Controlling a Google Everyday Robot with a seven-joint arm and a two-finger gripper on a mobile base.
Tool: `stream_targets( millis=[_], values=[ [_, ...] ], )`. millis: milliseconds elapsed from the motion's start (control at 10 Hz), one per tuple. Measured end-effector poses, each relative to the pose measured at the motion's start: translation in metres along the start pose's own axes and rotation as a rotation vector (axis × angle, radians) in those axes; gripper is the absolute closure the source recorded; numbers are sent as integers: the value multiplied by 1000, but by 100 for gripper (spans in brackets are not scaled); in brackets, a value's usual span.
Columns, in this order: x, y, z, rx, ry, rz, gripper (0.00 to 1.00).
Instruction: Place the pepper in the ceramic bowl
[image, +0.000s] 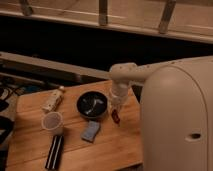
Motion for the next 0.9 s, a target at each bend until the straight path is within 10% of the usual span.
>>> stream_targets(
  millis=[900],
  values=[
    [-76,57,-4,21,12,-139,100]
  ],
)
